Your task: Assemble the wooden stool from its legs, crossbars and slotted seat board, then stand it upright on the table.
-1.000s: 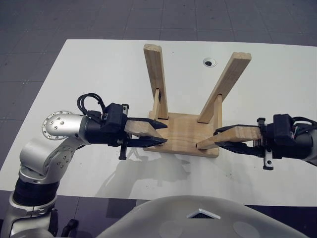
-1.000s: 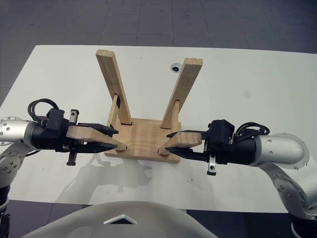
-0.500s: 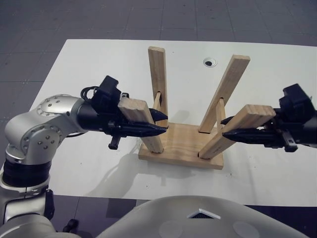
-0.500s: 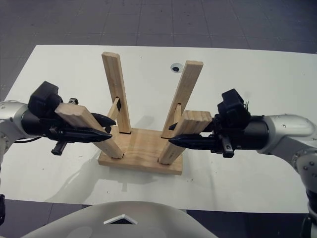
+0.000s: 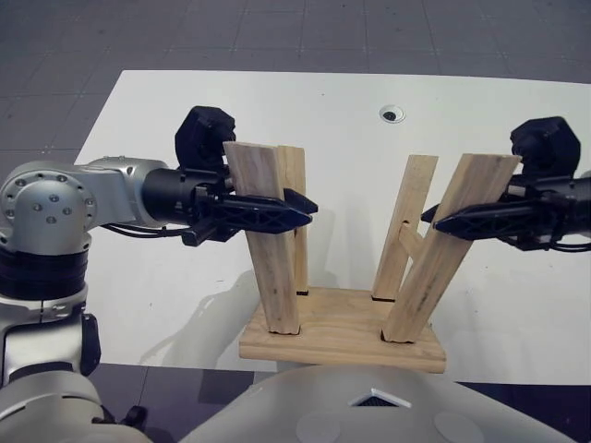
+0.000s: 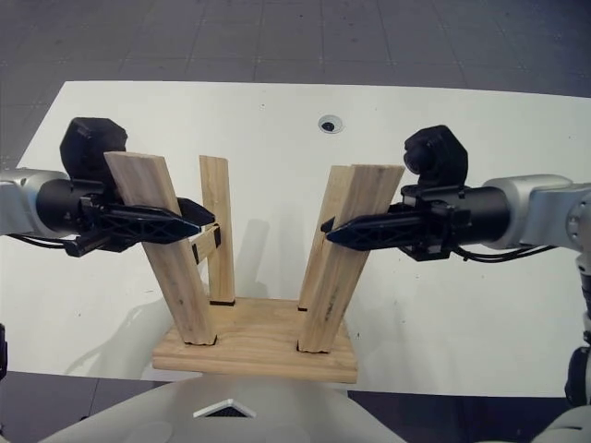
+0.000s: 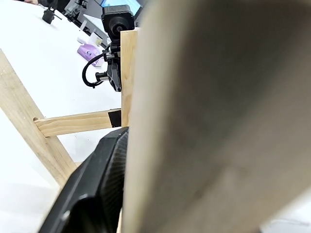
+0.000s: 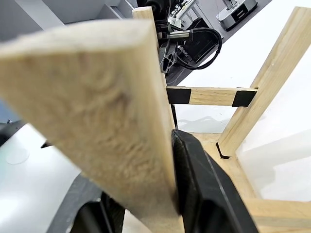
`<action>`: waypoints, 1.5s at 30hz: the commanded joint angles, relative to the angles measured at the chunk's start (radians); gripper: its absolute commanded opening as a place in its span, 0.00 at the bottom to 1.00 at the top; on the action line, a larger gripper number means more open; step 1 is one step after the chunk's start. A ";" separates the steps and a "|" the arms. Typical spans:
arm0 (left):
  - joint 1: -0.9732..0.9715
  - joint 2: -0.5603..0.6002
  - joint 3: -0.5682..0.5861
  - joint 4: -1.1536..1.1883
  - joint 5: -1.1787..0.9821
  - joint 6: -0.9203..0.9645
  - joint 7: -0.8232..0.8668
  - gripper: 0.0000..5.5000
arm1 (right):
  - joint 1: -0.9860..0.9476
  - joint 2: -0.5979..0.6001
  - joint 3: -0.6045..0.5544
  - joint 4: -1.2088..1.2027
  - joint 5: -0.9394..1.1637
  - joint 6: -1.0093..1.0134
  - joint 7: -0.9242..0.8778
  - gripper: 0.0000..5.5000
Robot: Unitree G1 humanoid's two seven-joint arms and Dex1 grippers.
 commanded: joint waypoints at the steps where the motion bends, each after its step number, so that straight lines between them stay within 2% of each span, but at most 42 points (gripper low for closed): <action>1: 0.020 -0.050 -0.093 0.038 0.027 0.127 0.038 0.25 | -0.034 0.111 0.154 0.152 -0.156 0.179 0.041 0.22; 7: -0.102 -0.171 -0.155 0.259 0.150 0.183 -0.012 0.25 | -0.155 0.215 0.224 0.369 -0.370 0.196 0.189 0.22; 13: -0.268 -0.272 -0.225 0.579 0.414 0.164 -0.198 0.25 | -0.226 0.261 0.252 0.473 -0.533 0.218 0.311 0.22; 17: -0.351 -0.282 -0.233 0.752 0.551 0.133 -0.334 0.36 | -0.245 0.266 0.258 0.509 -0.607 0.216 0.381 0.35; 21: -0.371 -0.259 -0.240 0.817 0.653 0.109 -0.453 0.48 | -0.234 0.248 0.250 0.509 -0.657 0.212 0.434 0.48; 29: -0.357 -0.202 -0.242 0.800 0.776 0.095 -0.611 0.69 | -0.216 0.198 0.194 0.491 -0.704 0.209 0.494 0.73; 35: -0.311 -0.119 -0.235 0.720 0.778 0.083 -0.688 0.88 | -0.186 0.132 0.139 0.477 -0.721 0.195 0.537 0.94; 37: -0.297 -0.089 -0.224 0.714 0.775 0.067 -0.688 0.92 | -0.154 0.094 0.109 0.472 -0.719 0.183 0.556 1.00; 40: -0.264 -0.039 -0.217 0.711 0.794 0.014 -0.688 0.99 | -0.077 0.039 0.042 0.450 -0.716 0.142 0.576 1.00; 44: -0.086 0.090 -0.143 0.553 0.797 -0.233 -0.689 0.99 | 0.251 0.034 -0.247 0.233 -0.756 -0.176 0.509 1.00; 45: -0.015 0.124 -0.112 0.488 0.782 -0.305 -0.689 0.99 | 0.364 0.074 -0.345 0.135 -0.809 -0.335 0.488 1.00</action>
